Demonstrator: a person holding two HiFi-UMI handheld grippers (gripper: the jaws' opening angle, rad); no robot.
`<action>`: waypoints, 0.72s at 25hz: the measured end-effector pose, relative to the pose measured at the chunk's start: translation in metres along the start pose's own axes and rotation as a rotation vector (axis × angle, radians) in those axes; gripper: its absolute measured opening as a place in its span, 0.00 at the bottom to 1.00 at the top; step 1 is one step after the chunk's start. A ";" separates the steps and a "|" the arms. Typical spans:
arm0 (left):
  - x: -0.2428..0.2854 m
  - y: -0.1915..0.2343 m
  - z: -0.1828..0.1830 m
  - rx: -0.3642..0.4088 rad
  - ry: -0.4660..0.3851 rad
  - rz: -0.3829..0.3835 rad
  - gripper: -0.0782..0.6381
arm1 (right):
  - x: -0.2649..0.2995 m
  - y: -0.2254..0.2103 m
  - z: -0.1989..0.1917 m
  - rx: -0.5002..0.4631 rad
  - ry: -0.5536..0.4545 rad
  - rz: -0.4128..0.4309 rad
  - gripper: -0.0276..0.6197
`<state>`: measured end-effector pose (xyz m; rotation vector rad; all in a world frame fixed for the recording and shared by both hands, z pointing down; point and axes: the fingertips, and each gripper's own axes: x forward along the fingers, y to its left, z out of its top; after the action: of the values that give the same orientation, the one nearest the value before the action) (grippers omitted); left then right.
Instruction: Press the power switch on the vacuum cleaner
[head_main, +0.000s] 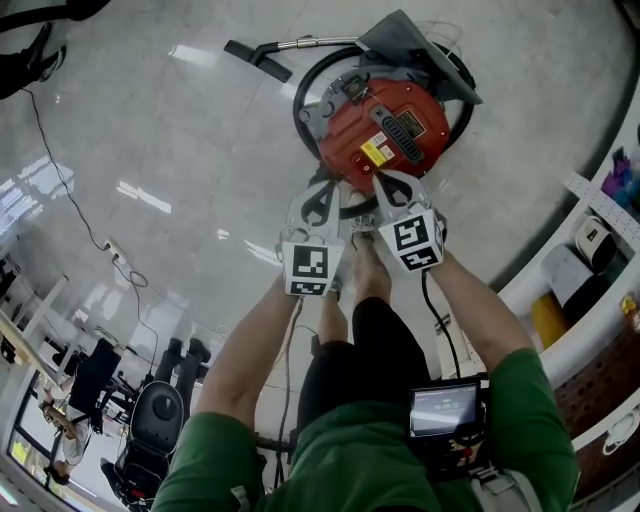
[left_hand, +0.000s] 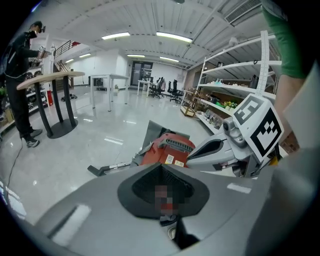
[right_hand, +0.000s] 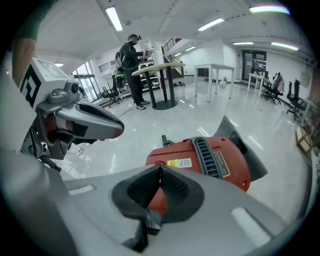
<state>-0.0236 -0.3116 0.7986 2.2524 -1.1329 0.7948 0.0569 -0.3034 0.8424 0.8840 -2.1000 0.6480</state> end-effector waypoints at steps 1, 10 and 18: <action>-0.006 -0.001 0.007 0.003 -0.012 0.003 0.12 | -0.008 0.001 0.006 -0.003 -0.013 -0.007 0.05; -0.074 -0.010 0.071 0.040 -0.124 0.030 0.12 | -0.089 0.011 0.067 -0.028 -0.141 -0.059 0.05; -0.147 -0.019 0.117 0.085 -0.231 0.053 0.12 | -0.174 0.029 0.113 -0.047 -0.257 -0.121 0.05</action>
<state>-0.0475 -0.2974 0.6119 2.4430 -1.2892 0.6246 0.0683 -0.2958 0.6331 1.1064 -2.2555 0.4391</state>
